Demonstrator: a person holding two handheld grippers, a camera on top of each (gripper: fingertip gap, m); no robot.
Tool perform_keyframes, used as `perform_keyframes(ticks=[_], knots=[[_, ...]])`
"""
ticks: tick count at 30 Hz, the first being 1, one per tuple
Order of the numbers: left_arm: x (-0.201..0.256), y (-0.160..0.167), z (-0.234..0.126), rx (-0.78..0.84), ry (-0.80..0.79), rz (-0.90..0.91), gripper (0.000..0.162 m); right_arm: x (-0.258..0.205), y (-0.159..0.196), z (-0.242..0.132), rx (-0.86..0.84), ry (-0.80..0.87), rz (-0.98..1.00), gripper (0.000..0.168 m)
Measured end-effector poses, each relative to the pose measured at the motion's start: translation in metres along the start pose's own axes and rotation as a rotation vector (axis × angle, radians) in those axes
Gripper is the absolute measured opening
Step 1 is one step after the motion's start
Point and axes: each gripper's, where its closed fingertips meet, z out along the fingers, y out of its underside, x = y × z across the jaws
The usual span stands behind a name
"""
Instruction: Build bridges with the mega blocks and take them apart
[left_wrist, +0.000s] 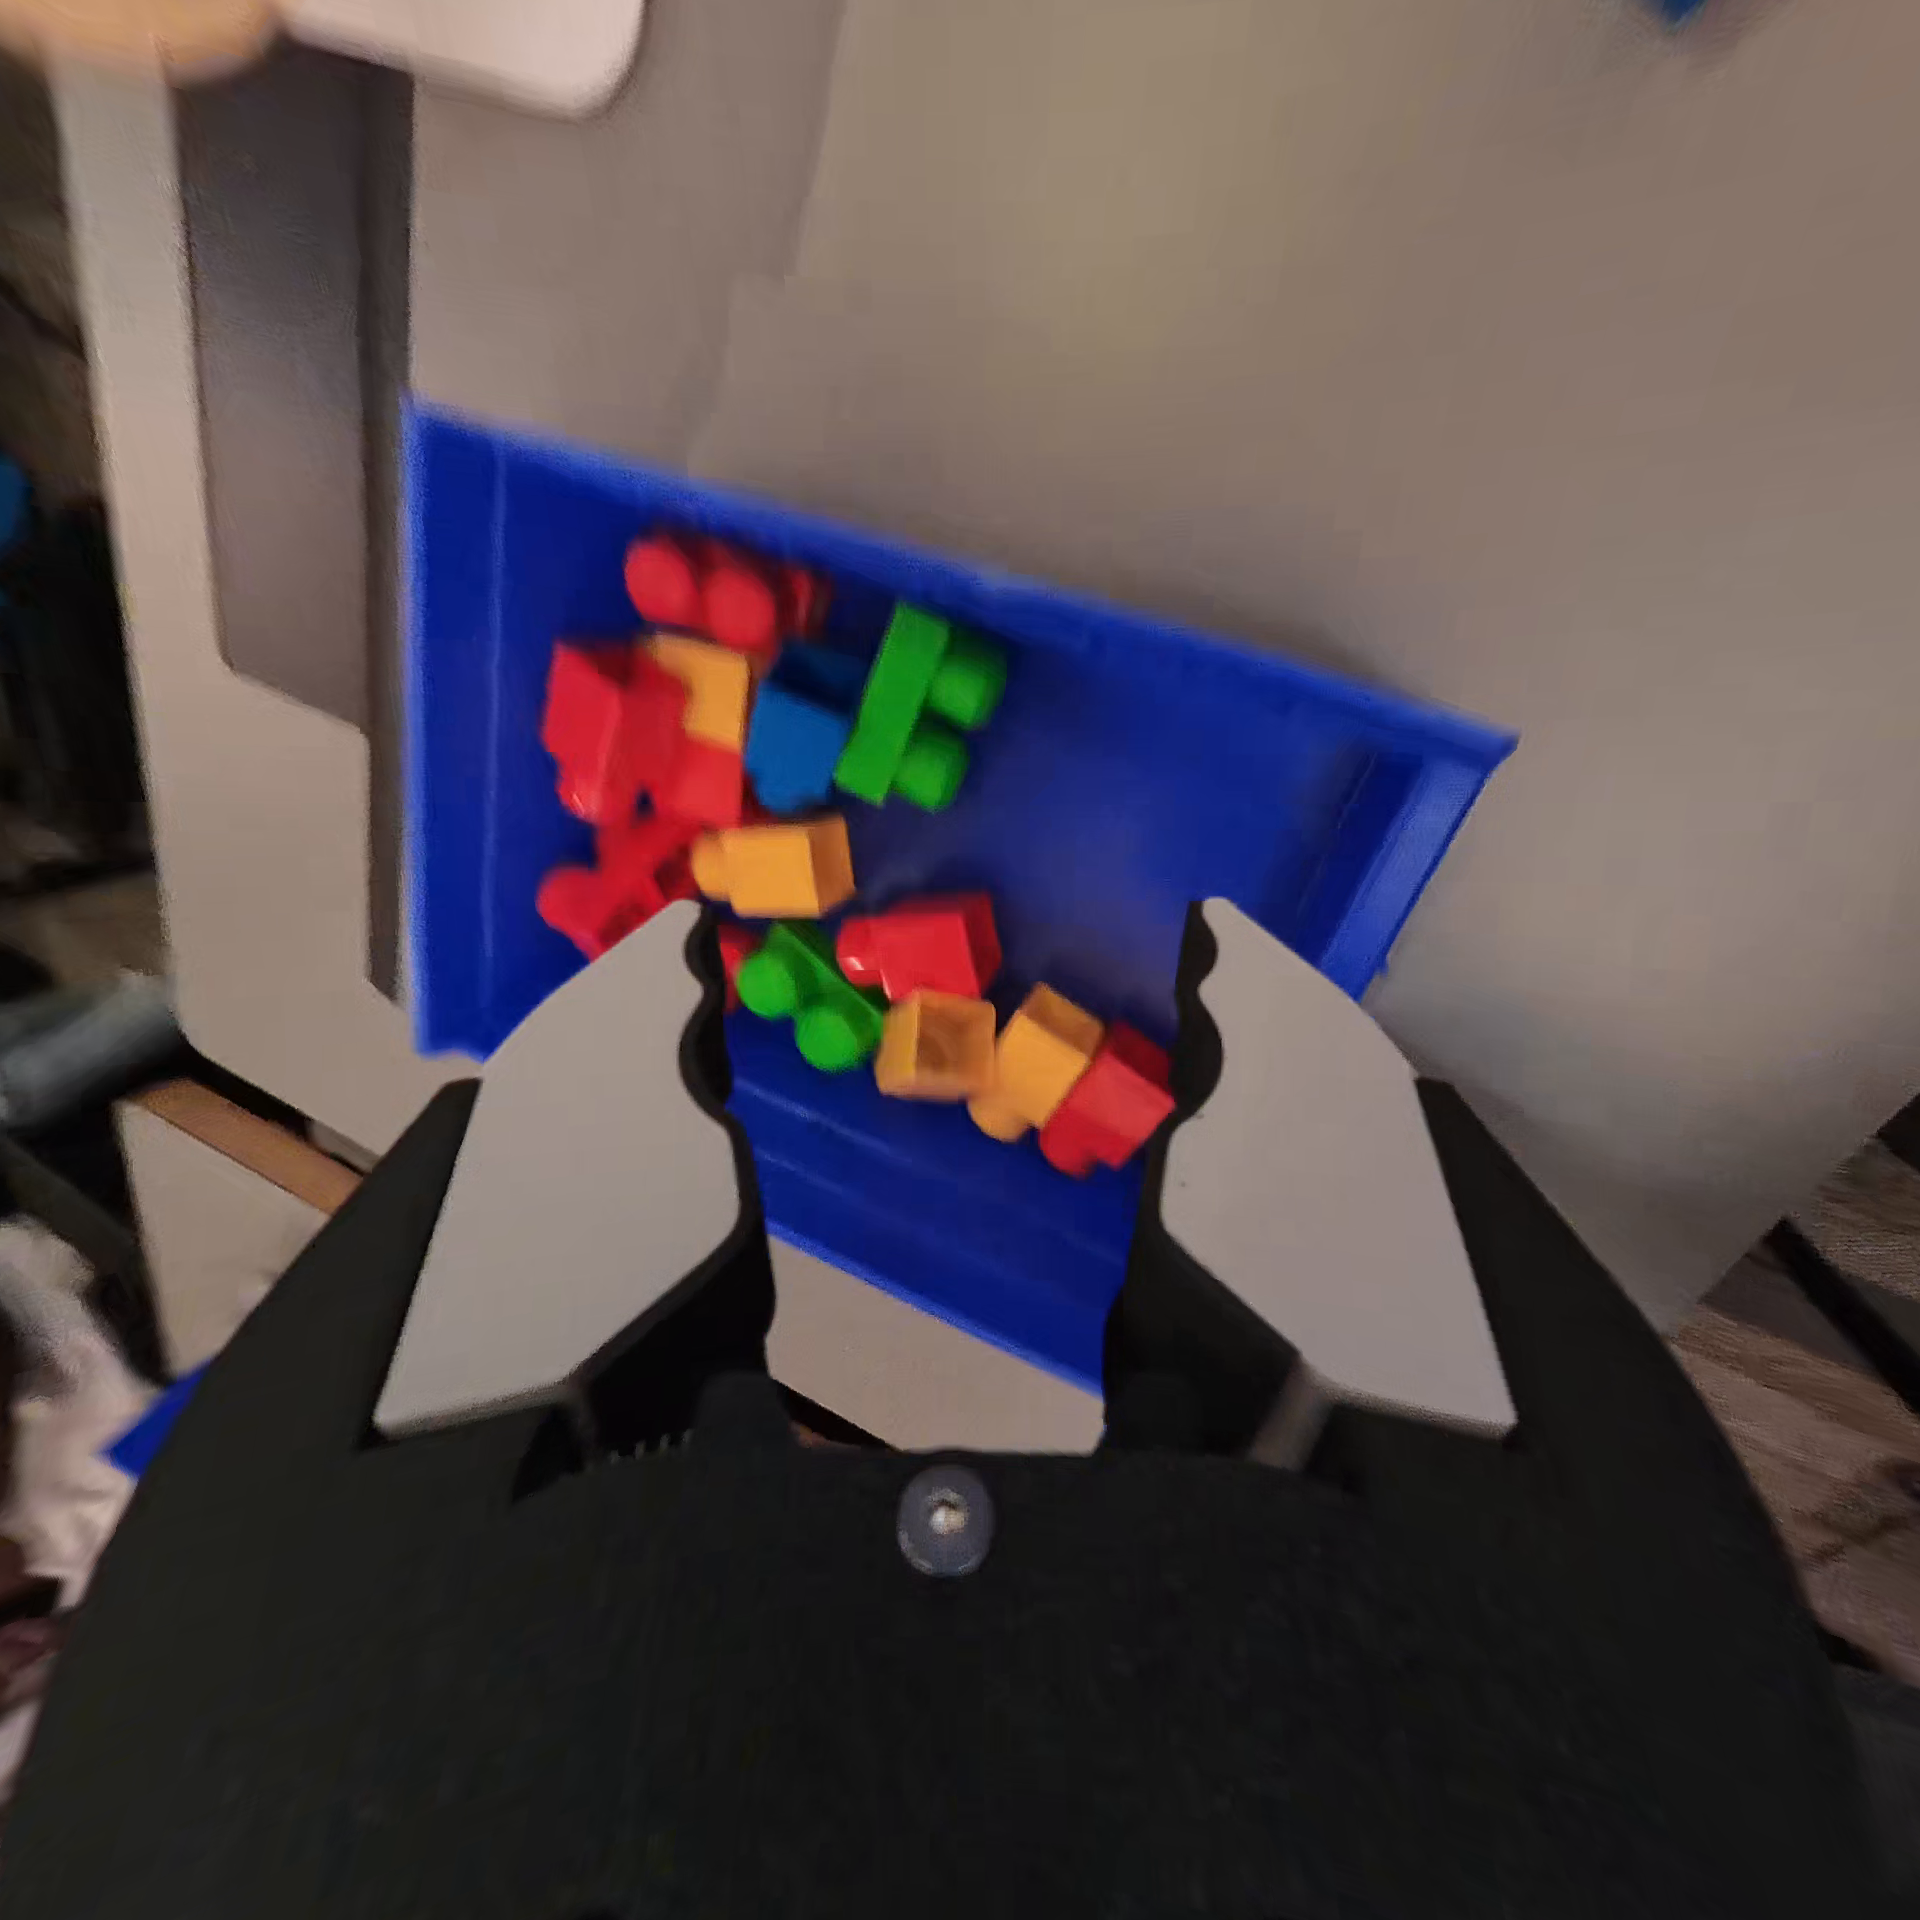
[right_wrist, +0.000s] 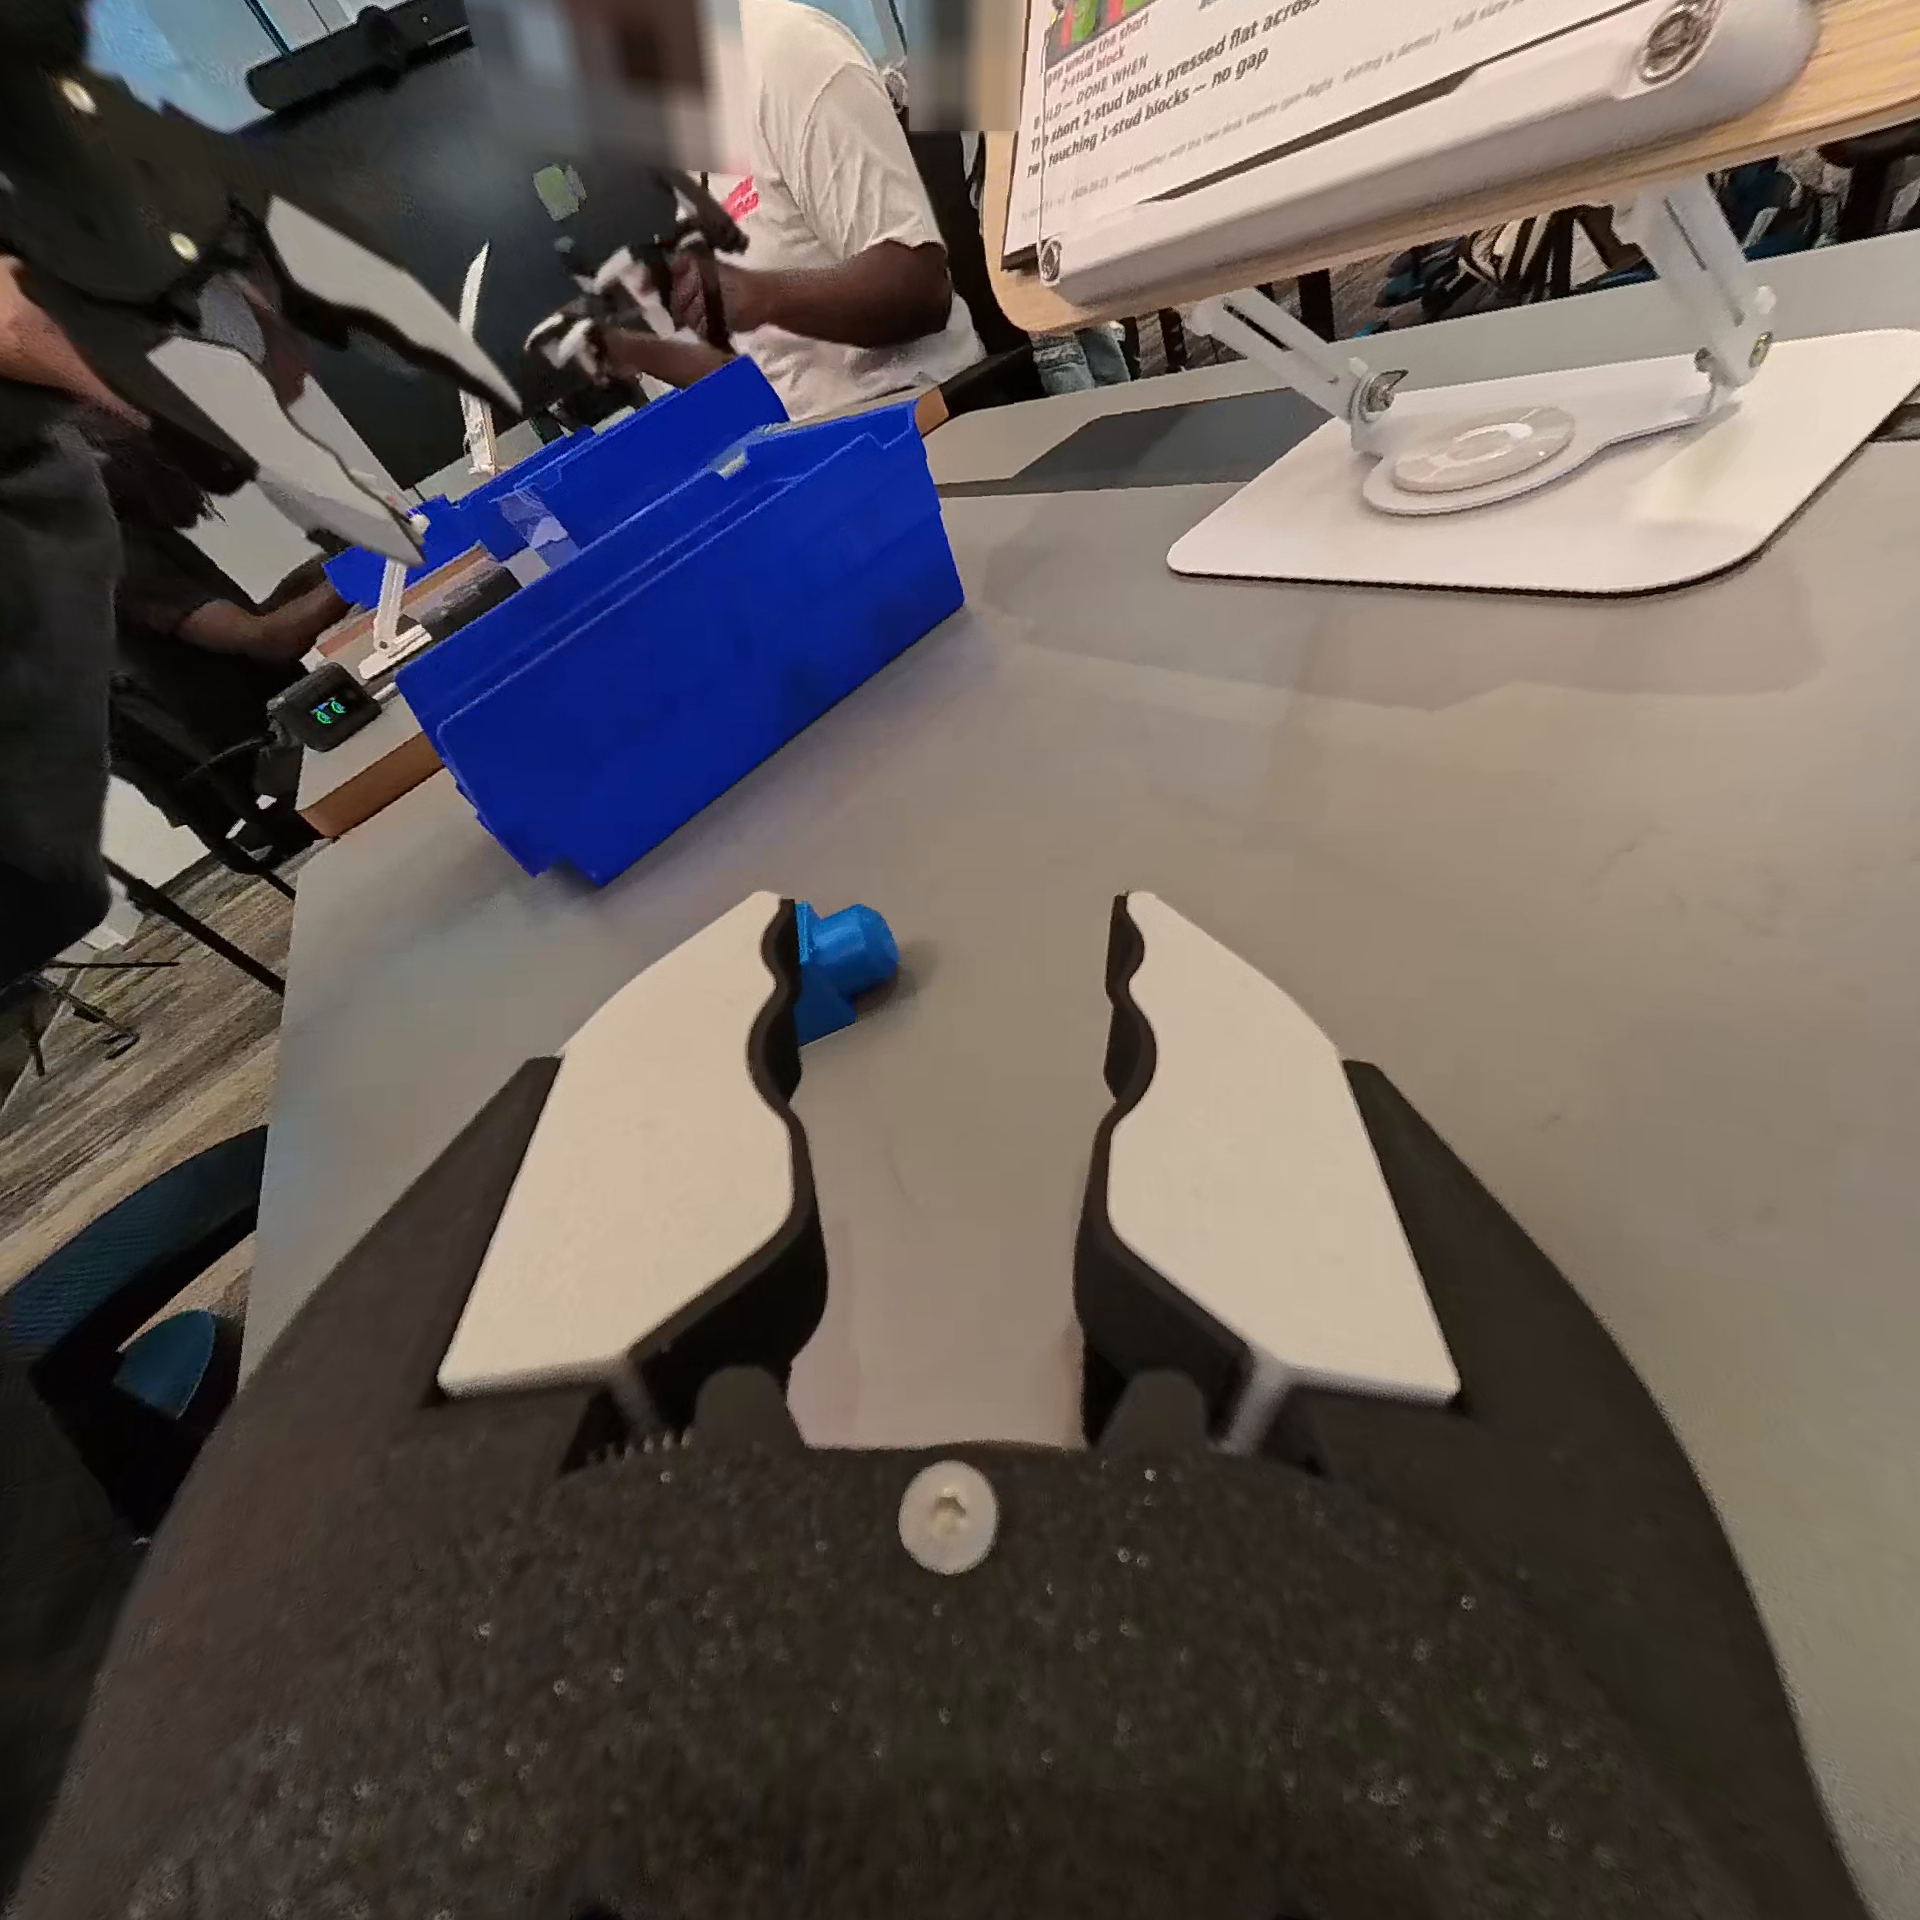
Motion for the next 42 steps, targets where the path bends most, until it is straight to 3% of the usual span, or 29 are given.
perform_keyframes(ticks=[4, 8, 14, 18, 23, 29, 31, 35, 39, 42], knots=[[0.005, 0.067, 0.027, -0.119, 0.0, -0.11, 0.08, -0.003, 0.002, 0.005, -0.018, -0.008, -0.008, 0.057], [0.014, 0.111, 0.058, -0.266, 0.011, -0.414, 0.075, -0.005, 0.006, 0.01, -0.041, -0.015, -0.017, 0.057], [0.035, 0.116, 0.072, -0.22, 0.052, -0.815, 0.063, -0.005, 0.007, 0.011, -0.051, -0.023, -0.016, 0.057], [0.054, 0.121, 0.079, -0.283, 0.126, -0.951, 0.072, -0.009, 0.009, 0.011, -0.067, -0.032, -0.029, 0.057], [0.053, 0.129, 0.088, -0.345, 0.07, -1.02, 0.068, -0.014, 0.012, 0.013, -0.087, -0.025, -0.09, 0.057], [0.052, 0.137, 0.096, -0.476, 0.038, -0.941, 0.055, -0.016, 0.017, 0.015, -0.117, -0.008, -0.149, 0.056], [0.051, 0.13, 0.094, -0.446, 0.035, -0.903, 0.045, -0.016, 0.017, 0.015, -0.12, -0.012, -0.144, 0.056], [0.055, 0.108, 0.072, -0.37, 0.057, -0.795, 0.044, -0.015, 0.017, 0.013, -0.113, -0.024, -0.112, 0.056], [0.046, 0.066, 0.024, -0.244, -0.031, -0.594, 0.044, -0.014, 0.015, 0.012, -0.103, -0.04, -0.062, 0.056], [0.045, 0.002, -0.011, -0.052, -0.095, -0.352, 0.044, -0.013, 0.015, 0.012, -0.098, -0.049, -0.041, 0.056]])
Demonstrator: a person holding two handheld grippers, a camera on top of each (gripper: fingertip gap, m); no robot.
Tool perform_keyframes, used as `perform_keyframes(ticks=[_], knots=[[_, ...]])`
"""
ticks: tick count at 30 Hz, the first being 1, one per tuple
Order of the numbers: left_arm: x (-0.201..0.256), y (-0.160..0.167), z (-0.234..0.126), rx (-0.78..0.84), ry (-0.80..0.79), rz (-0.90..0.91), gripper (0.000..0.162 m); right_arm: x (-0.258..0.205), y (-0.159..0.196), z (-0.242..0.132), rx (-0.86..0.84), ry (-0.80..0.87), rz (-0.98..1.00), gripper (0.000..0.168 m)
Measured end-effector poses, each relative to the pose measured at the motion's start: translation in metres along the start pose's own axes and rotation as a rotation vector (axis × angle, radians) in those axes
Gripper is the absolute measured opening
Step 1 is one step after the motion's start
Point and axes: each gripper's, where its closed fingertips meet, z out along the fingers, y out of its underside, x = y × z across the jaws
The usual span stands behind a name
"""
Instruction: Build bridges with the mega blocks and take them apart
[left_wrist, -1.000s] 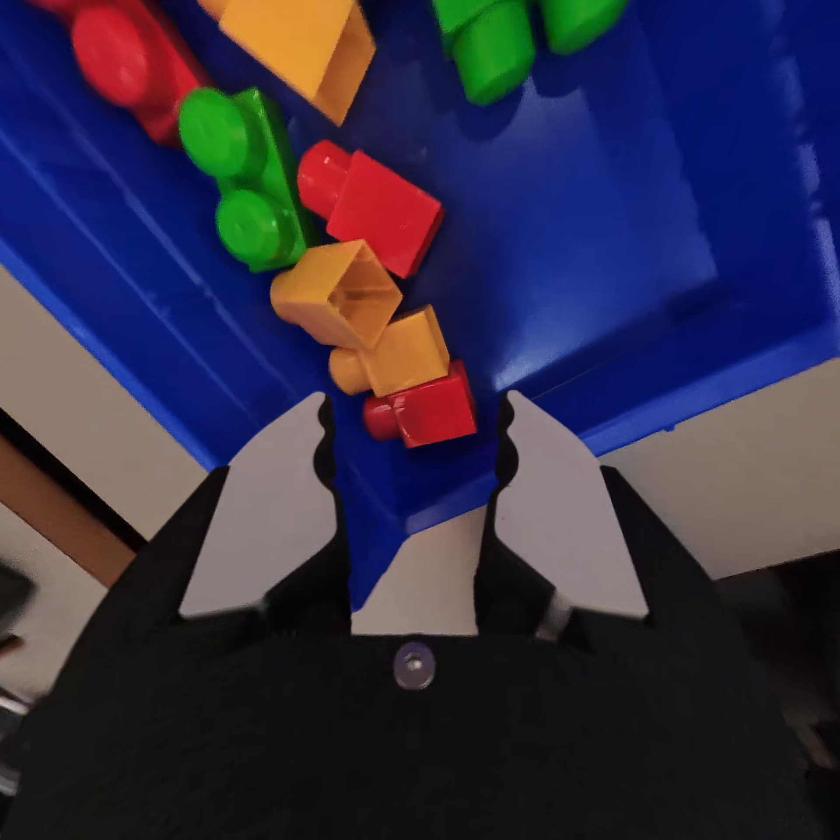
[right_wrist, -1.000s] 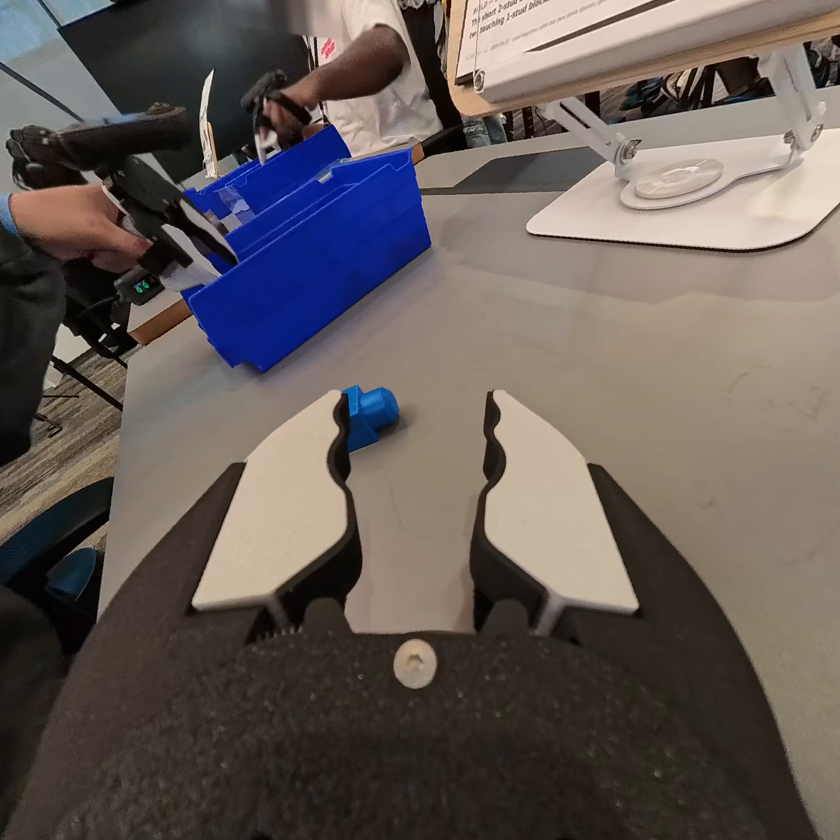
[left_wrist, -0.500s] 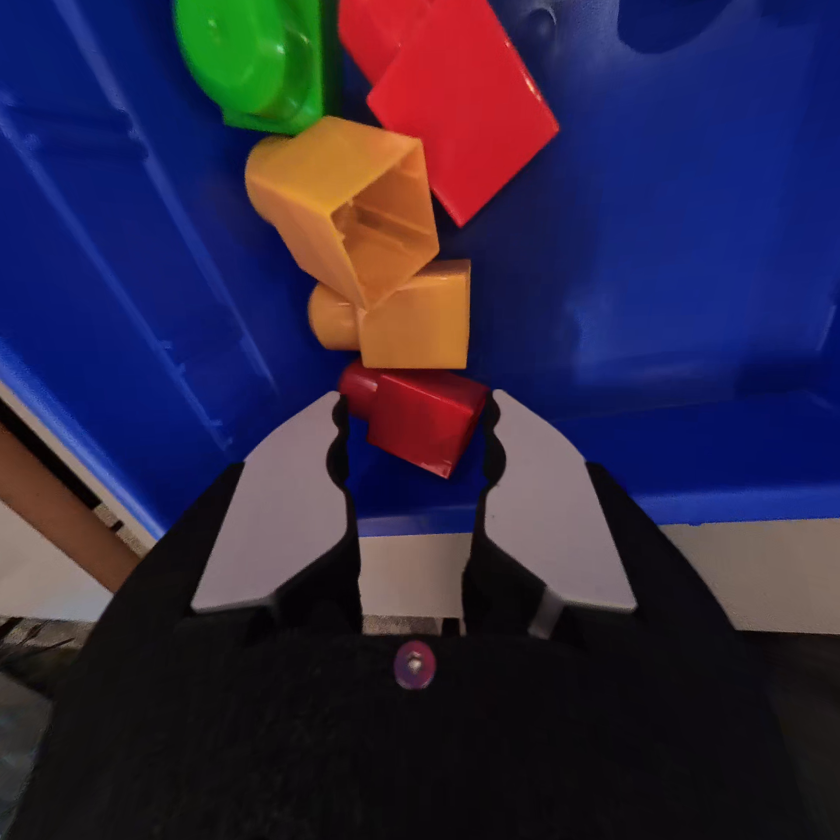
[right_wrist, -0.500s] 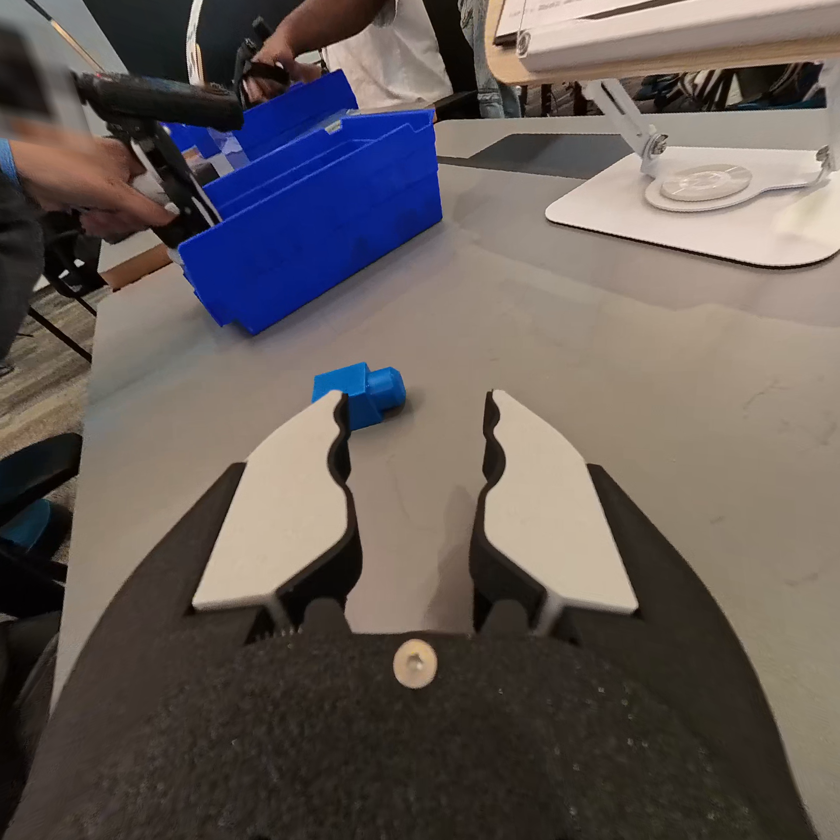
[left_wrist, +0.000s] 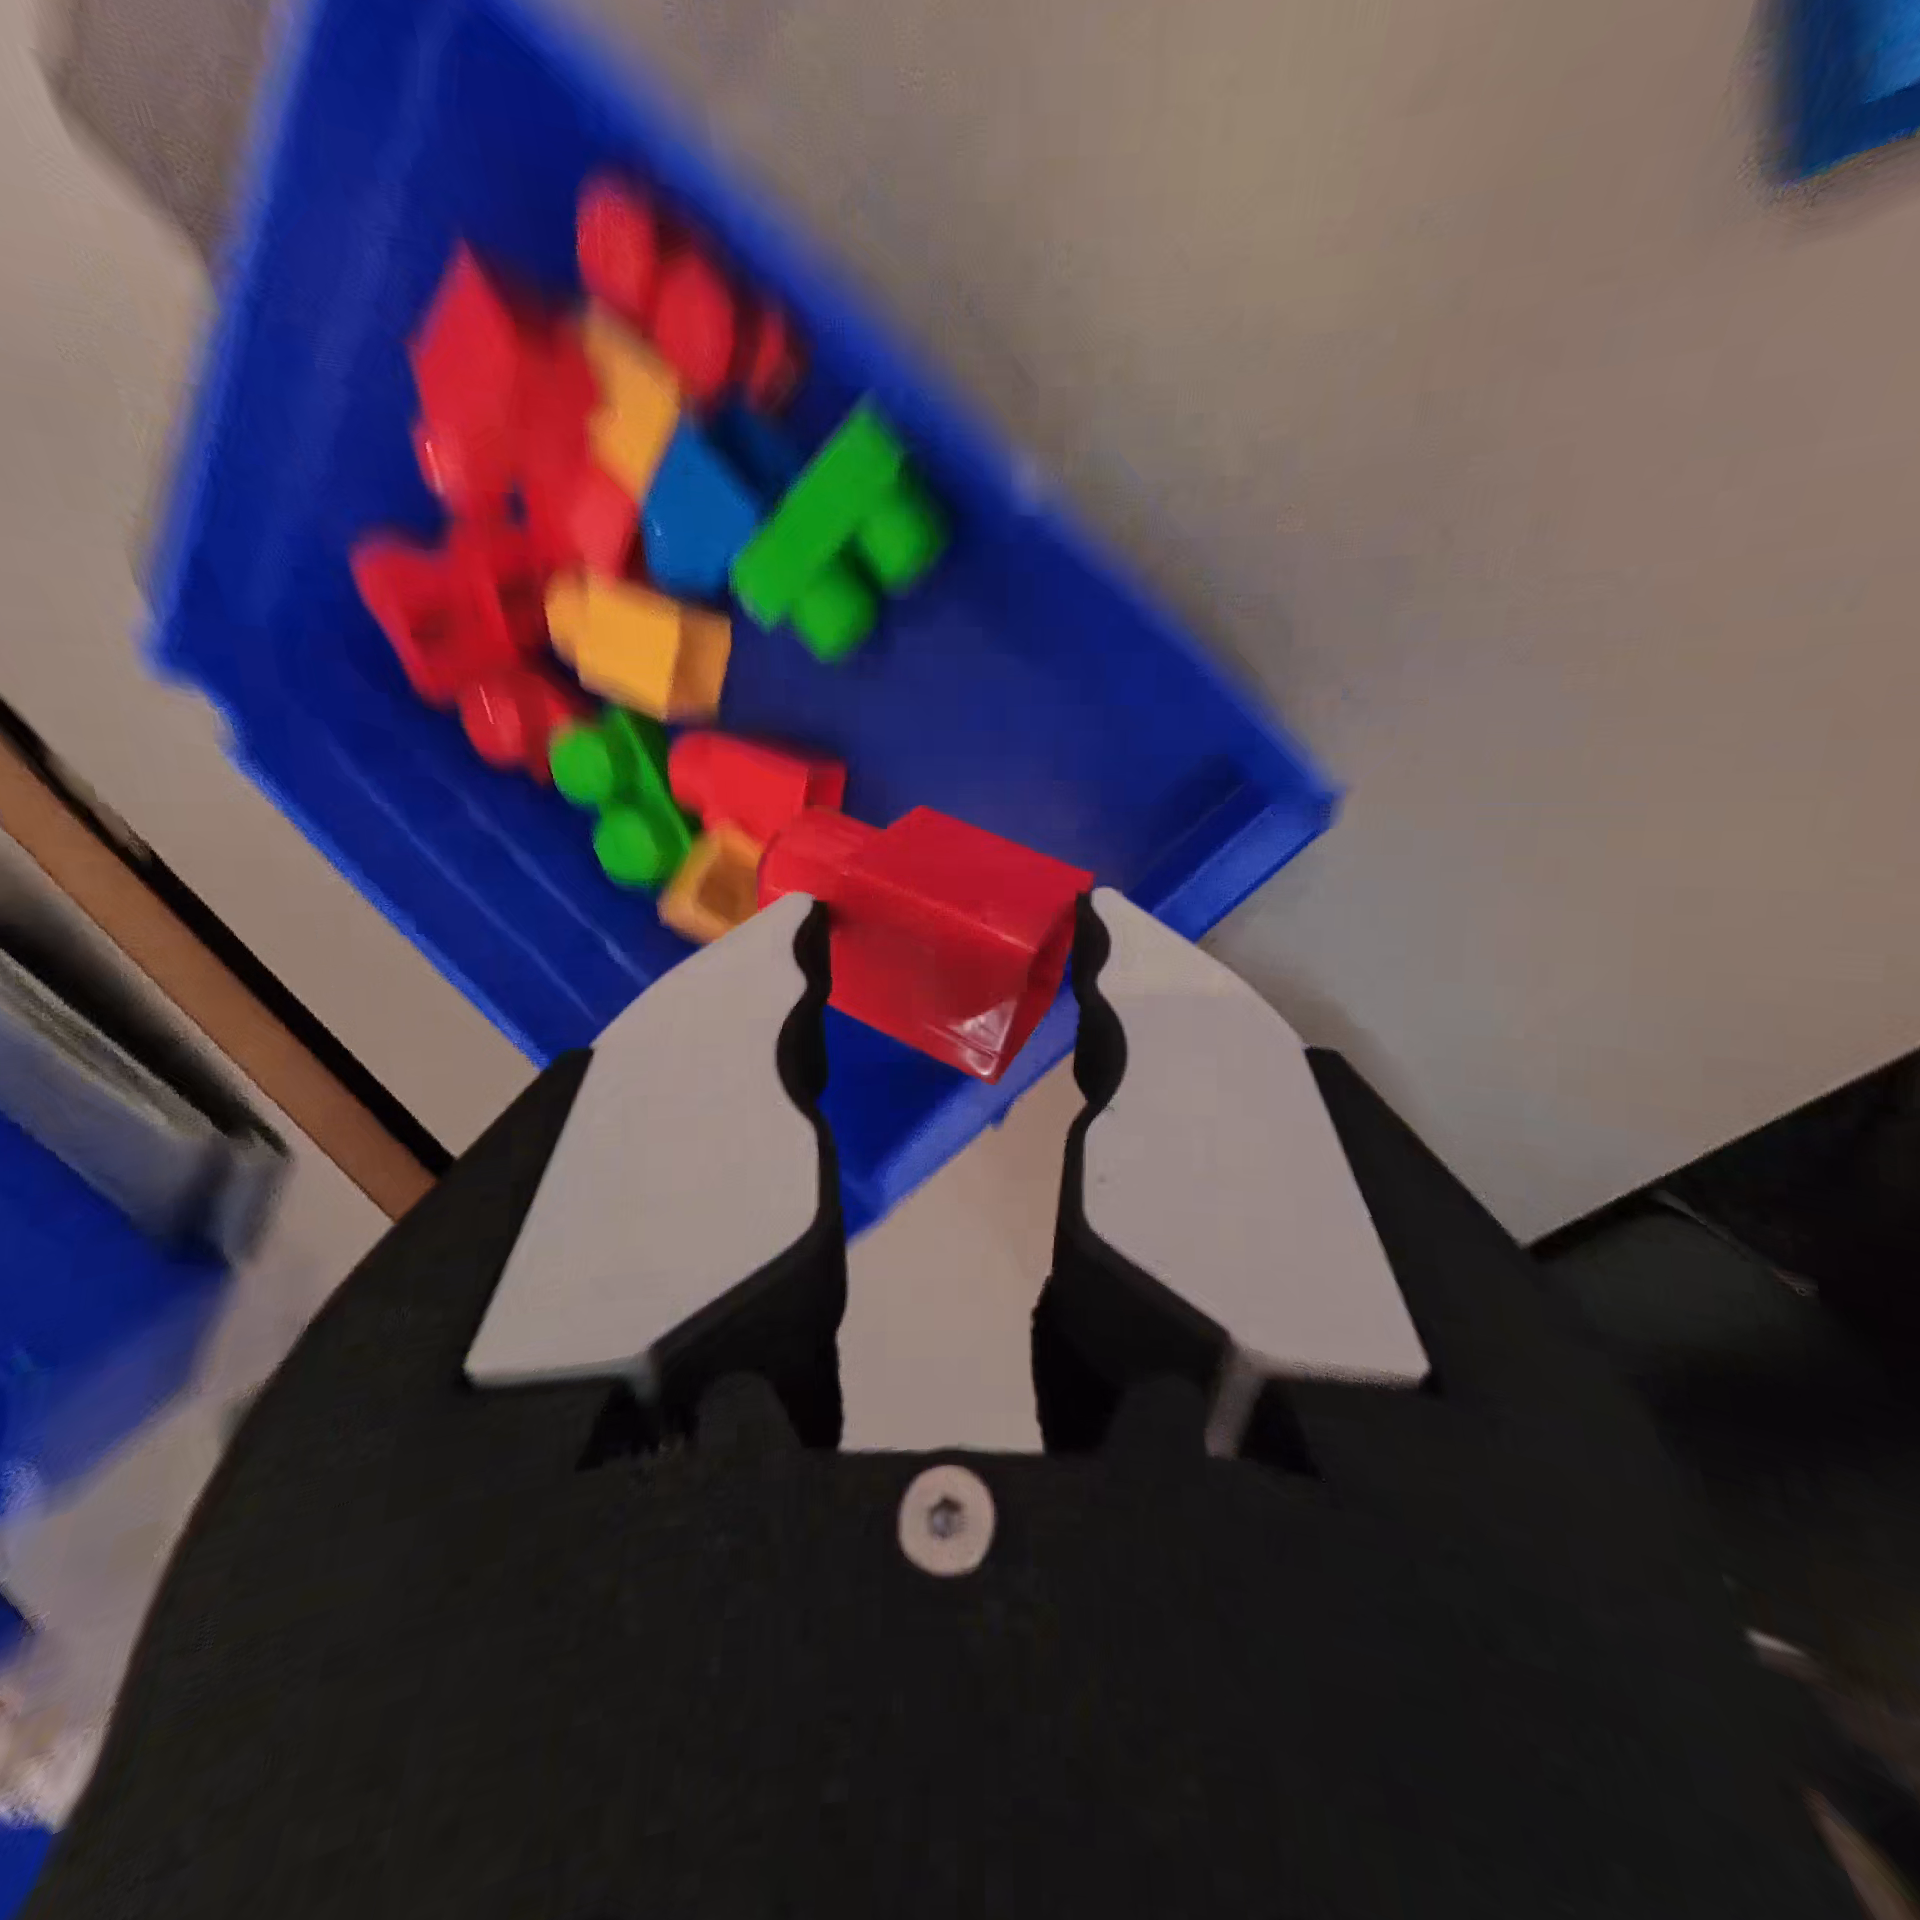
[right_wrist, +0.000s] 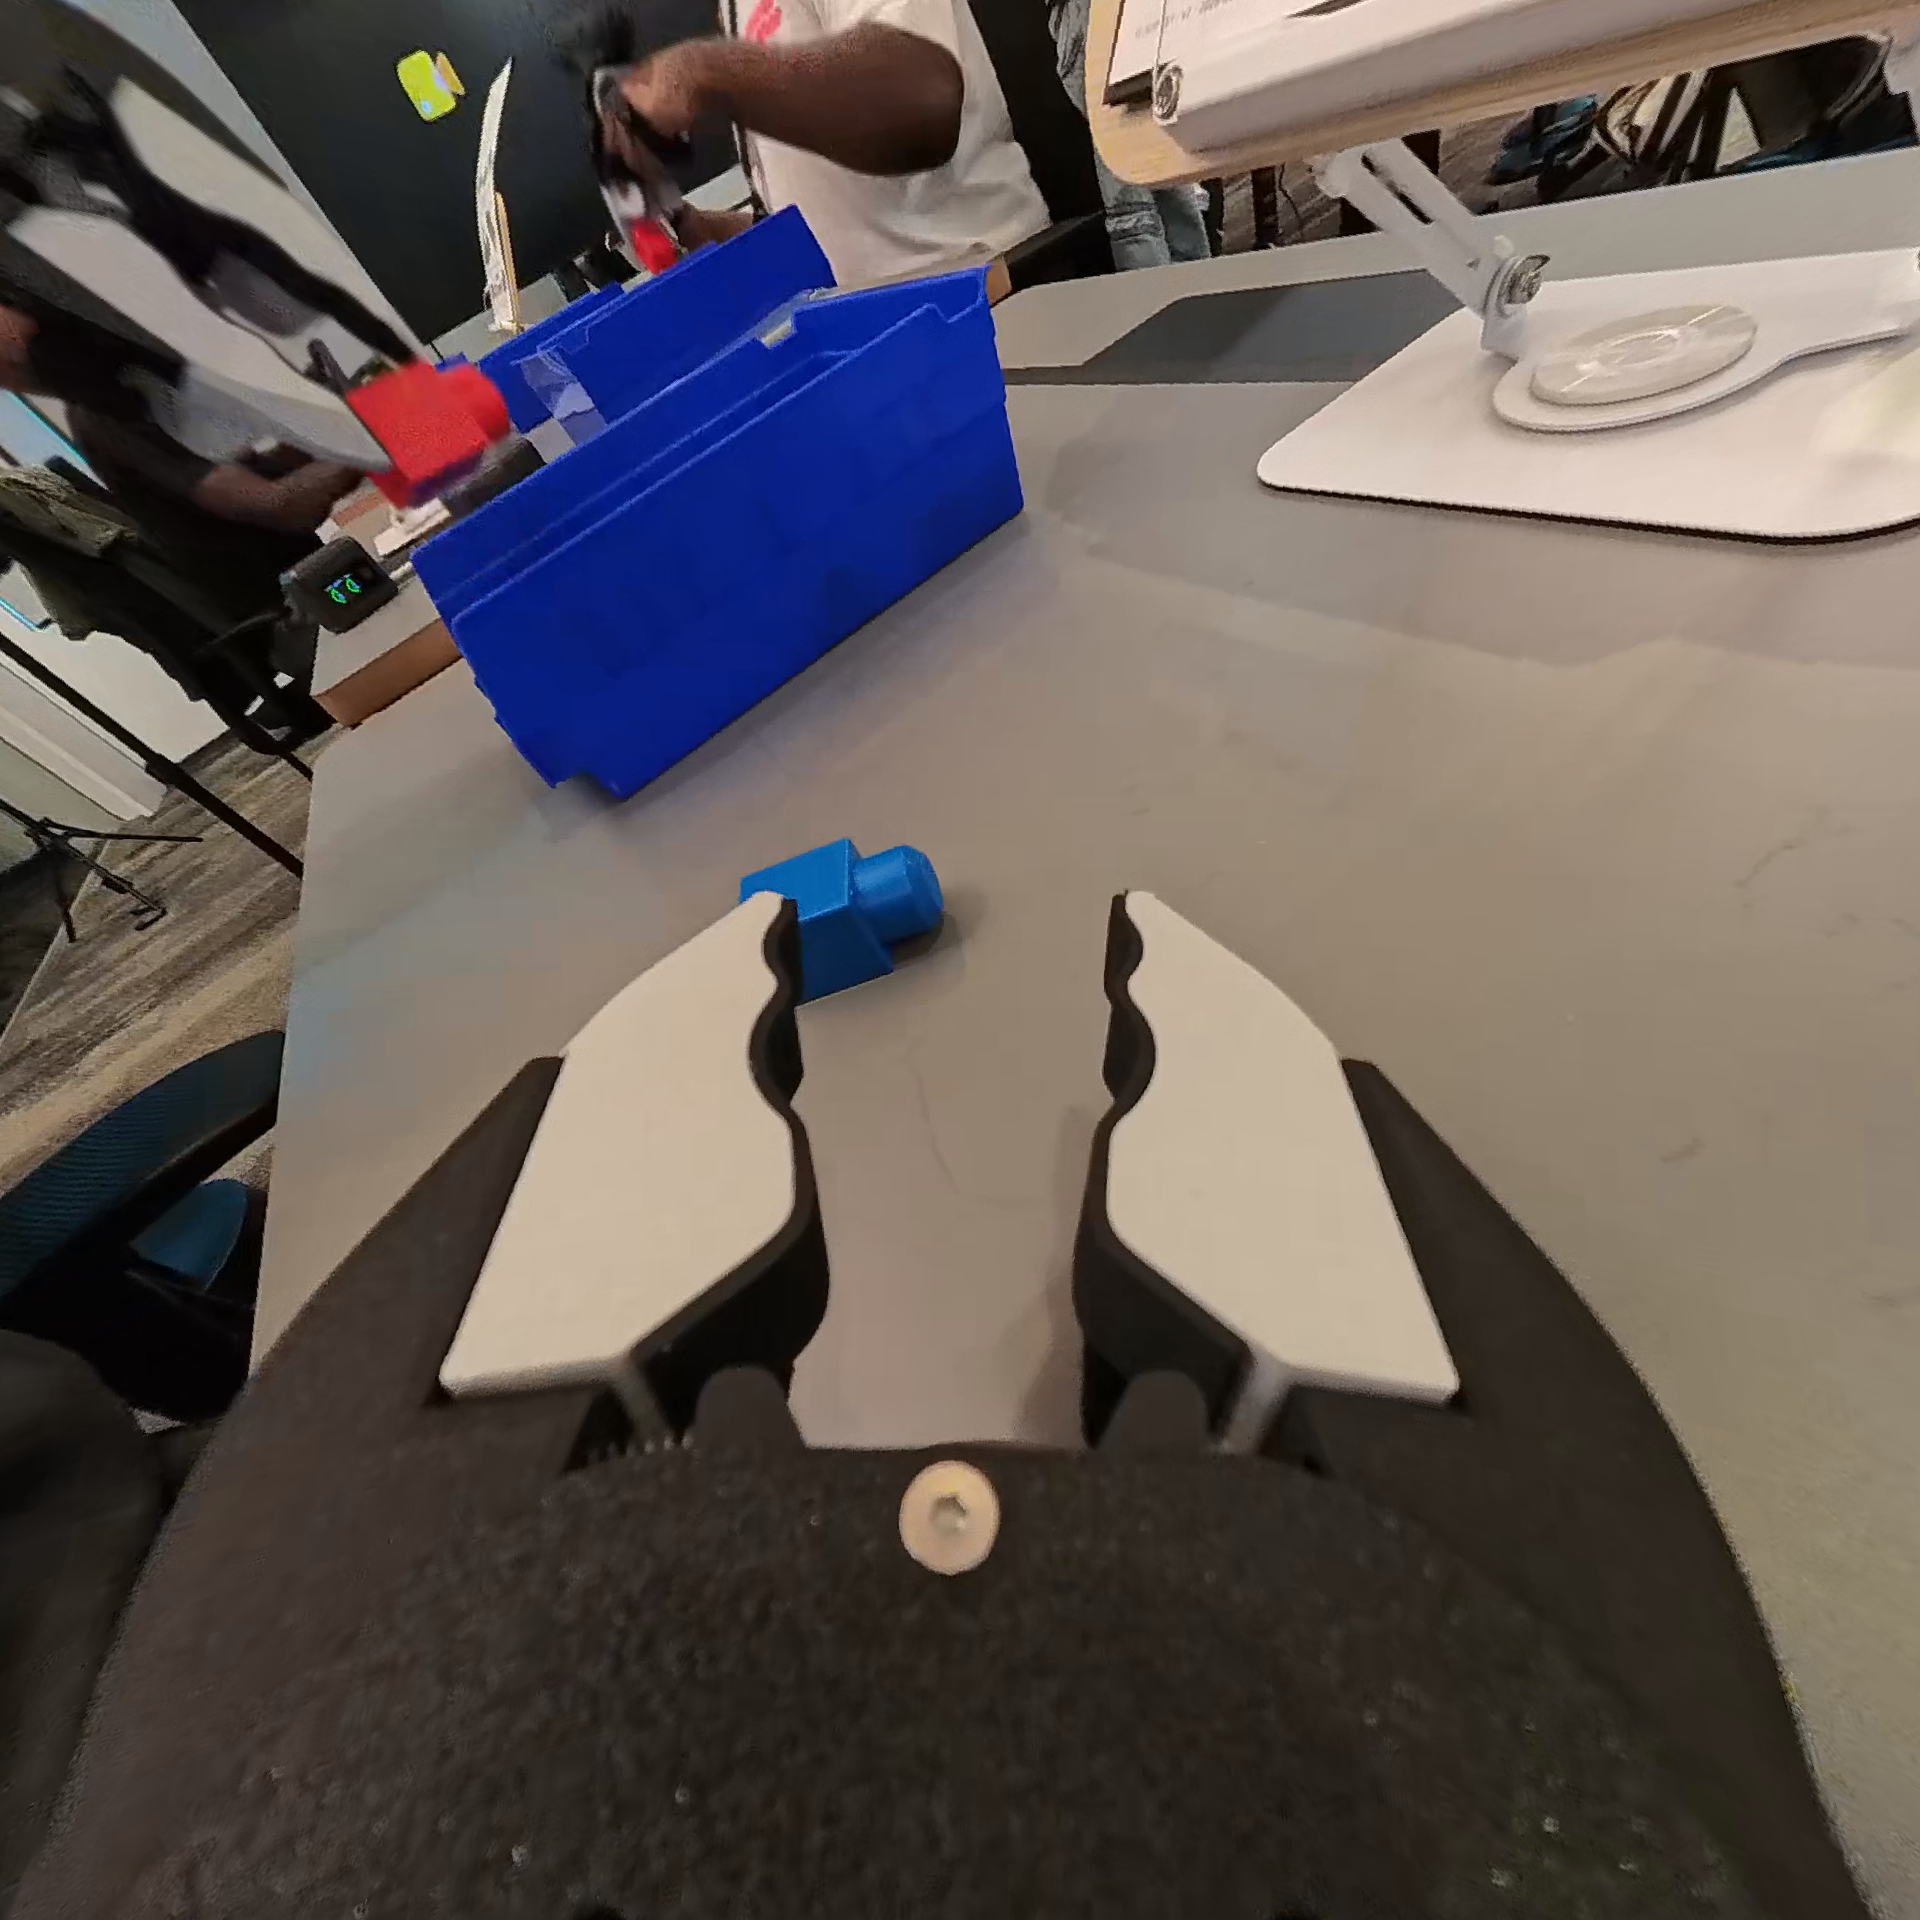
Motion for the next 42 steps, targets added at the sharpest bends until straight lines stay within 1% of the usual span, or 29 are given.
perform_keyframes(ticks=[2, 3, 6, 9, 12, 14, 18, 24, 30, 31, 34, 35, 38, 40, 42], knots=[[0.023, -0.039, -0.015, 0.112, 0.003, 0.164, 0.044, 0.001, 0.0, 0.0, 0.002, 0.002, 0.001, 0.056], [0.038, -0.055, -0.015, 0.142, 0.022, 0.241, 0.044, 0.001, 0.0, 0.0, 0.004, 0.002, 0.001, 0.056], [0.077, -0.089, 0.006, 0.163, 0.059, 0.451, 0.044, 0.001, -0.001, -0.001, 0.011, 0.0, 0.006, 0.056], [0.102, -0.105, 0.046, 0.107, 0.07, 0.631, 0.045, 0.002, -0.002, -0.002, 0.017, -0.005, 0.017, 0.057], [0.121, -0.113, 0.081, 0.074, 0.116, 0.732, 0.044, 0.003, -0.002, -0.003, 0.022, -0.011, 0.032, 0.057], [0.131, -0.119, 0.096, 0.086, 0.127, 0.785, 0.044, 0.003, -0.002, -0.004, 0.024, -0.011, 0.038, 0.057], [0.141, -0.126, 0.113, 0.095, 0.123, 0.86, 0.044, 0.004, -0.002, -0.004, 0.022, -0.018, 0.051, 0.057], [0.154, -0.125, 0.124, 0.092, 0.176, 0.889, 0.044, 0.004, -0.001, -0.003, 0.013, -0.021, 0.059, 0.057], [0.165, -0.127, 0.124, 0.154, 0.211, 0.918, 0.044, 0.004, 0.001, -0.001, 0.001, -0.024, 0.059, 0.057], [0.166, -0.127, 0.125, 0.161, 0.208, 0.92, 0.049, 0.004, 0.001, -0.001, 0.002, -0.024, 0.058, 0.057], [0.158, -0.122, 0.121, 0.141, 0.182, 0.9, 0.068, 0.004, 0.0, -0.002, 0.006, -0.027, 0.067, 0.057], [0.151, -0.12, 0.116, 0.14, 0.157, 0.887, 0.068, 0.004, 0.0, -0.002, 0.007, -0.029, 0.071, 0.057], [0.126, -0.113, 0.08, 0.201, 0.13, 0.757, 0.068, 0.004, 0.0, -0.003, 0.01, -0.033, 0.075, 0.057], [0.1, -0.104, 0.046, 0.273, 0.115, 0.59, 0.069, 0.004, 0.0, -0.004, 0.013, -0.032, 0.075, 0.057], [0.062, -0.085, 0.018, 0.315, 0.061, 0.373, 0.075, 0.004, -0.001, -0.004, 0.016, -0.033, 0.078, 0.057]])
